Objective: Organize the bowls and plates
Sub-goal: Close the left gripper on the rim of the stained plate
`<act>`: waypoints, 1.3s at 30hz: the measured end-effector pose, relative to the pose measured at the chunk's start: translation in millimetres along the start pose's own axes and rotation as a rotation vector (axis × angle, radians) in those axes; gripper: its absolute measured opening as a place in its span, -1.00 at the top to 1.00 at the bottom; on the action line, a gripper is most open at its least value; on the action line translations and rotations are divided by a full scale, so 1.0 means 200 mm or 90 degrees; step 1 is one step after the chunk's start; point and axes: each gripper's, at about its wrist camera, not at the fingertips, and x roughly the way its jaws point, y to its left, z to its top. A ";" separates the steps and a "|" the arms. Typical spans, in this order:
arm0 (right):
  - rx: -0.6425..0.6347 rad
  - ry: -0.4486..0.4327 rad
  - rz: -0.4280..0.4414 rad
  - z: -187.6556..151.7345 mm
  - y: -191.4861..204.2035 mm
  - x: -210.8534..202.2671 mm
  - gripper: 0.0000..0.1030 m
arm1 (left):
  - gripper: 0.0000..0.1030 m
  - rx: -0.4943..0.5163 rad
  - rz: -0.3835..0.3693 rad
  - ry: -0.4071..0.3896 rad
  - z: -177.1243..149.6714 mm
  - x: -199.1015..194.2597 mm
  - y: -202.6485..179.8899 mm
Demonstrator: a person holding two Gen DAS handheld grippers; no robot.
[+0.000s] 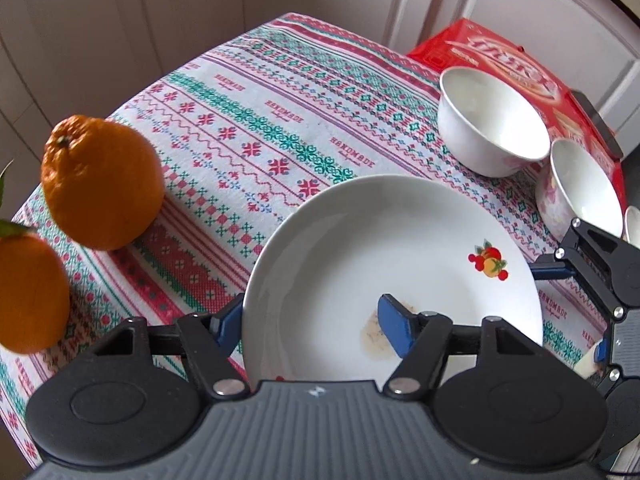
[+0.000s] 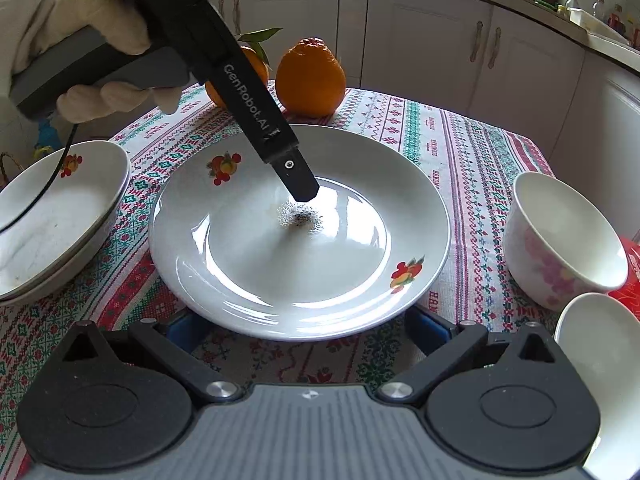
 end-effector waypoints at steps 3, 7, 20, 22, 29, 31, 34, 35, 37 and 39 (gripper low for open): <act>-0.001 -0.001 0.001 0.00 0.00 0.00 -1.00 | -0.32 0.019 -0.005 0.013 0.01 0.01 0.00; -0.006 -0.008 0.004 0.01 0.01 0.00 -0.97 | -0.32 0.035 -0.011 0.024 0.03 0.02 0.00; -0.003 -0.008 0.014 0.00 0.01 -0.01 -0.89 | -0.28 0.052 -0.016 0.030 0.04 0.04 0.00; -0.004 -0.005 0.014 0.01 0.01 -0.01 -0.89 | -0.28 0.054 -0.019 0.029 0.03 0.03 0.00; -0.016 0.006 0.028 0.00 0.03 -0.03 -0.89 | -0.28 0.040 -0.029 0.029 -0.02 0.00 0.00; -0.021 0.008 0.030 -0.01 0.04 -0.04 -0.89 | -0.28 0.032 -0.032 0.027 -0.04 -0.01 -0.01; -0.032 0.004 0.032 -0.01 0.05 -0.07 -0.89 | -0.28 0.027 -0.028 0.026 -0.06 -0.05 -0.02; -0.036 0.001 0.033 -0.01 0.06 -0.08 -0.89 | -0.28 0.025 -0.026 0.024 -0.07 -0.06 -0.03; -0.039 -0.002 0.036 -0.01 0.06 -0.11 -0.89 | -0.28 0.020 -0.025 0.016 -0.08 -0.10 -0.03; -0.045 -0.004 0.037 -0.01 0.07 -0.13 -0.89 | -0.28 0.014 -0.025 0.009 -0.10 -0.14 -0.05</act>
